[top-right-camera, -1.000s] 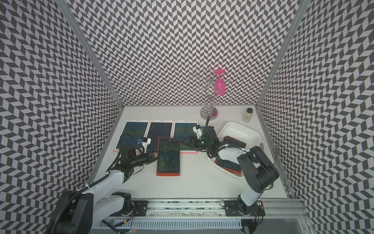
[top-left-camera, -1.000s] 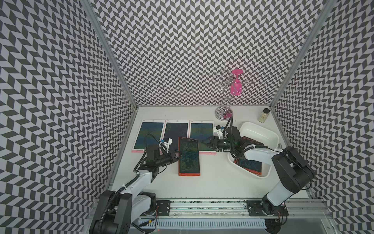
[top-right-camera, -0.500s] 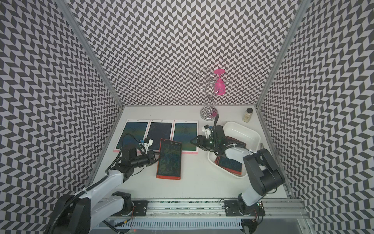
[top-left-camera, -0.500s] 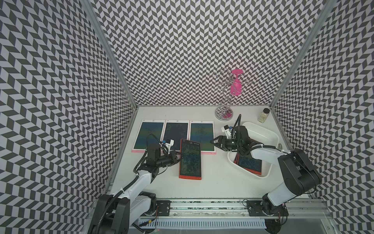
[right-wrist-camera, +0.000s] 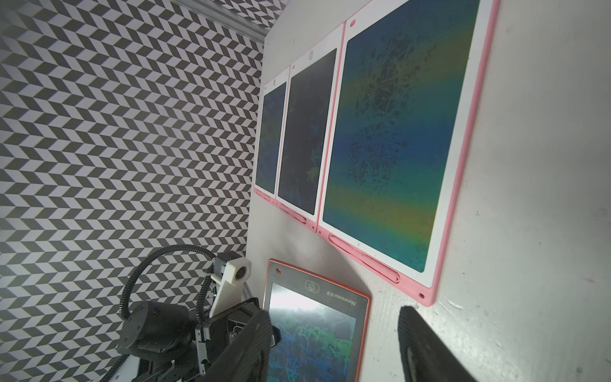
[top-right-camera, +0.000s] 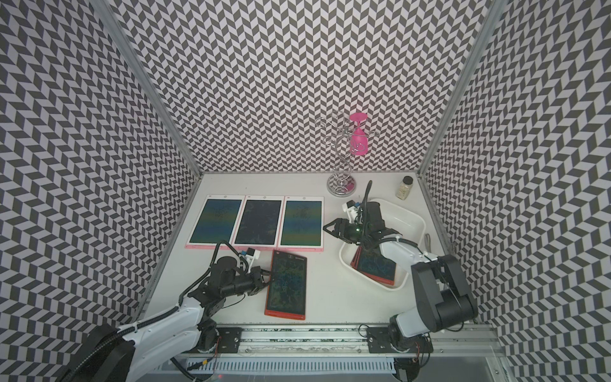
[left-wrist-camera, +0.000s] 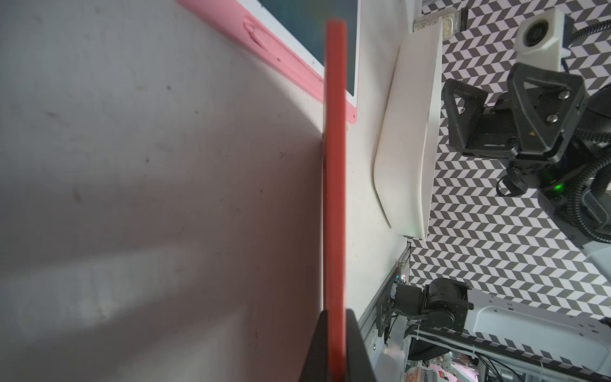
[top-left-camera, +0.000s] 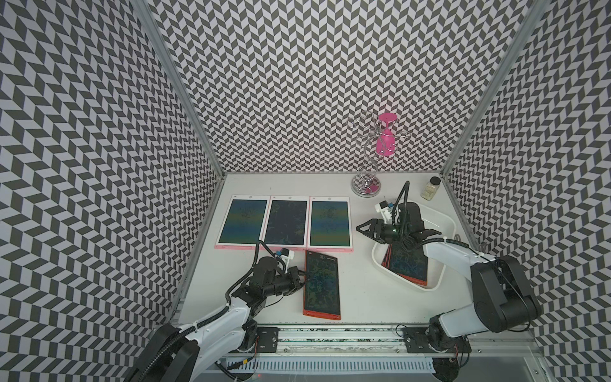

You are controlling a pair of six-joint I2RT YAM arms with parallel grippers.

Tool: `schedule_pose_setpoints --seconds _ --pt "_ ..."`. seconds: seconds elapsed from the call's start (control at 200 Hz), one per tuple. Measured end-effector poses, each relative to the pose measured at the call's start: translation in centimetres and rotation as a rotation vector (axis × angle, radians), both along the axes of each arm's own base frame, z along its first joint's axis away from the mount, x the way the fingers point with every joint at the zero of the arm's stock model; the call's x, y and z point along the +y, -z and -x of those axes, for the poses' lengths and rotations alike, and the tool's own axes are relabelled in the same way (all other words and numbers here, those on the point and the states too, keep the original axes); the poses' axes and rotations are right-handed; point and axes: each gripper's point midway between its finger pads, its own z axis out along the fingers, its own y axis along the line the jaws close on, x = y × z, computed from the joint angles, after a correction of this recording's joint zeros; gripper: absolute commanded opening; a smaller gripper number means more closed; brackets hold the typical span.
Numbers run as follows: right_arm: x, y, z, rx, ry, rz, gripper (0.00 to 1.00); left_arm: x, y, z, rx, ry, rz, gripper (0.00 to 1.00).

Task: Take out the writing tablet from the storage box
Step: Place the writing tablet at the center of the board.

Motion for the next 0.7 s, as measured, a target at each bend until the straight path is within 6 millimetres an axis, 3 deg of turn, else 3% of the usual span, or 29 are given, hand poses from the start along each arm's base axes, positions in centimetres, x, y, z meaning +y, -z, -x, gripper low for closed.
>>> schedule_pose_setpoints --seconds 0.701 --pt "-1.2 -0.6 0.7 -0.012 -0.001 -0.011 0.62 -3.6 1.6 -1.7 0.020 0.010 -0.001 0.00"
